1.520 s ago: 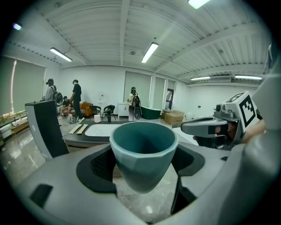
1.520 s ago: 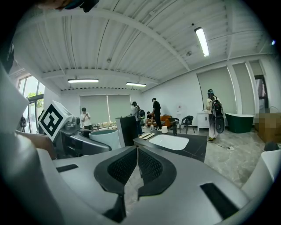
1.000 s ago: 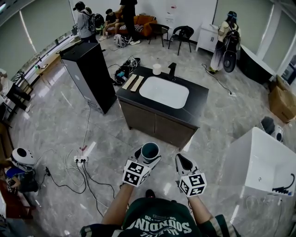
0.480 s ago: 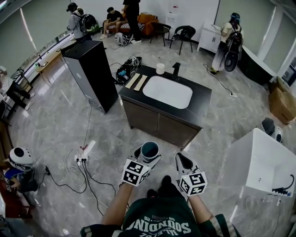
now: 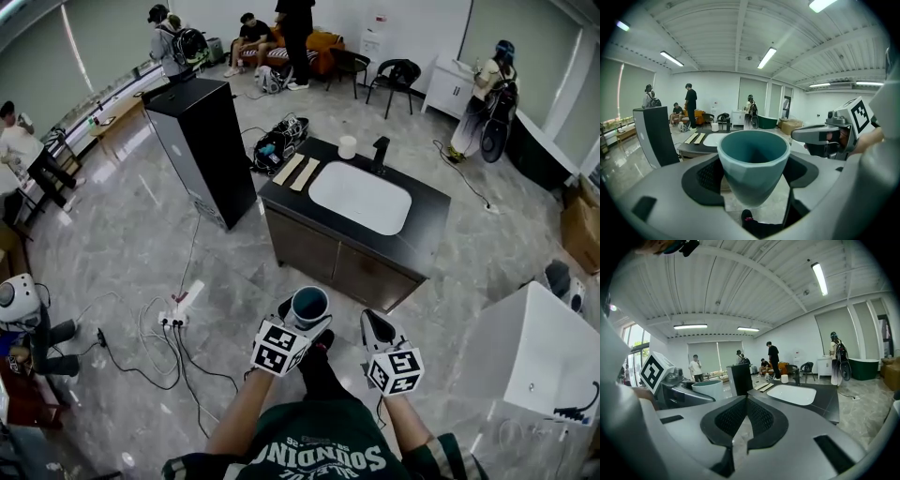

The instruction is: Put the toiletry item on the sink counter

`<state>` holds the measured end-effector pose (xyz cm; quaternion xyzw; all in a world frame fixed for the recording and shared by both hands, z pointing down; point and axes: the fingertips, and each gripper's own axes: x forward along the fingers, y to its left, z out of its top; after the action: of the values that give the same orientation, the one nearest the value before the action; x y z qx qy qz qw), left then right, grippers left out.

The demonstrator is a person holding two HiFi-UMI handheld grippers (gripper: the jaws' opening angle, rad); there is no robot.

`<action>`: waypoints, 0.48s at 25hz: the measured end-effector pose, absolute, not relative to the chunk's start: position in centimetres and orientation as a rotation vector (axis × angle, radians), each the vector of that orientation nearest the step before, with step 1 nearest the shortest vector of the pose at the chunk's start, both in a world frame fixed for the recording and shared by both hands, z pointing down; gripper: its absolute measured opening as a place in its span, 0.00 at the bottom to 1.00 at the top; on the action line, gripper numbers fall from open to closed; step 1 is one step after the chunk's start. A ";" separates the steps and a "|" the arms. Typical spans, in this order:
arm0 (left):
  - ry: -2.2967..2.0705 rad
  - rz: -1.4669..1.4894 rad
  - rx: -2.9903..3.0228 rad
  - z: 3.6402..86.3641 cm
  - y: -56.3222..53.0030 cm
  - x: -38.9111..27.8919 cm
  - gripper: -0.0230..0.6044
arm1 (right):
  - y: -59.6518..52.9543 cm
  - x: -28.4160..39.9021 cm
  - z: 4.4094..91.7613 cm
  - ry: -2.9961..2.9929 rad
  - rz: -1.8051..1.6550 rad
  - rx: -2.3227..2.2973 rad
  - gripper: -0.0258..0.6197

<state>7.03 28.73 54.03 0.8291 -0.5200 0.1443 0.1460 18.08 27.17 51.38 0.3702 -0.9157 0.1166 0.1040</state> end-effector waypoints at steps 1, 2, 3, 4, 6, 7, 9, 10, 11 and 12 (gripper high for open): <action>-1.500 0.417 2.388 54.0 28.0 6.6 0.65 | 26.3 17.5 51.6 -2.701 0.355 1.083 0.11; -1.501 0.414 2.388 54.0 27.3 6.0 0.65 | 25.3 16.9 51.7 -2.703 0.365 1.075 0.11; -1.503 0.410 2.389 54.0 26.5 5.4 0.65 | 24.4 16.2 51.8 -2.704 0.371 1.069 0.11; -1.504 0.406 2.388 54.0 25.7 4.7 0.65 | 23.4 15.5 51.8 -2.705 0.371 1.065 0.11; -1.508 0.400 2.381 54.2 24.1 3.3 0.65 | 21.7 14.1 51.8 -2.707 0.370 1.060 0.11; -1.510 0.396 2.375 54.4 23.3 2.7 0.65 | 20.8 13.5 51.8 -2.710 0.372 1.057 0.11; -1.509 0.390 2.363 54.9 21.7 1.7 0.65 | 19.3 12.4 51.8 -2.715 0.378 1.047 0.11; -1.504 0.389 2.361 55.0 21.0 1.3 0.65 | 18.6 11.9 51.6 -2.717 0.382 1.040 0.11; -1.496 0.392 2.362 55.1 20.3 1.1 0.65 | 17.9 11.4 51.5 -2.718 0.384 1.035 0.11; -1.487 0.399 2.367 55.2 19.6 0.9 0.65 | 17.2 11.1 51.3 -2.717 0.385 1.033 0.11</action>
<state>0.93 19.55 55.17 0.8277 -0.5199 0.1397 0.1584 11.06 17.20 51.29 0.3503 -0.9216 0.1305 0.1044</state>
